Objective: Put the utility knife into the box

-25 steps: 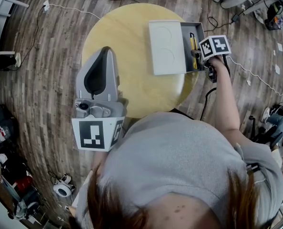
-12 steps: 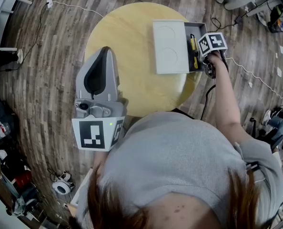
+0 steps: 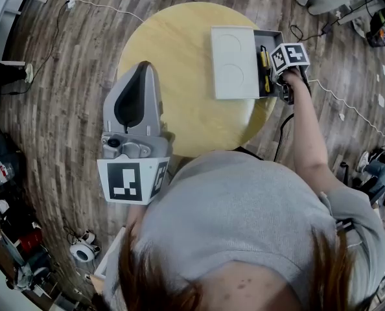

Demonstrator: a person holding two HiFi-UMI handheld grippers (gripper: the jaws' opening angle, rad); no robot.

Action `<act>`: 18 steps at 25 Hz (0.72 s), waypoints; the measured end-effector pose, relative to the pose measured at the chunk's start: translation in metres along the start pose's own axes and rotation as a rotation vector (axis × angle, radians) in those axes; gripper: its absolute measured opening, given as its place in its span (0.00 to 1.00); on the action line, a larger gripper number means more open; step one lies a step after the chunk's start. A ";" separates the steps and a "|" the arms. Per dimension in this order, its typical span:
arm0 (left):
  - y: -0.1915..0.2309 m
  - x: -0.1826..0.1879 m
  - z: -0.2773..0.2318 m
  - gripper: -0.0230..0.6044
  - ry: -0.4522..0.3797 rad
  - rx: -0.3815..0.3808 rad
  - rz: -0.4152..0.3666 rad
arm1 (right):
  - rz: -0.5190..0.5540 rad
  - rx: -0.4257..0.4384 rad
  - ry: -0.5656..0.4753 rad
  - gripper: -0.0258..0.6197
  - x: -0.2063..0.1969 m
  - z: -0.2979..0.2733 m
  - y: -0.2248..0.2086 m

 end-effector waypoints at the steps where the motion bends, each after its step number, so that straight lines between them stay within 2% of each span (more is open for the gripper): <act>1: 0.001 0.000 0.000 0.04 0.000 0.001 0.000 | -0.002 0.001 0.003 0.23 0.001 -0.001 0.001; 14: 0.006 -0.004 0.005 0.04 0.006 0.012 0.020 | -0.018 -0.017 0.038 0.23 0.000 -0.012 0.003; 18: 0.008 -0.002 0.006 0.04 0.002 0.019 0.018 | 0.005 -0.048 0.067 0.23 -0.001 -0.014 0.005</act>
Point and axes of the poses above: the fingertips, and each gripper's own axes: z backward along the fingers, y to its left, x out of its top, the point moved 1 cm from there along z, backward along the fingers, and after that the axes turned 15 degrees about -z, right-handed, at the moved point
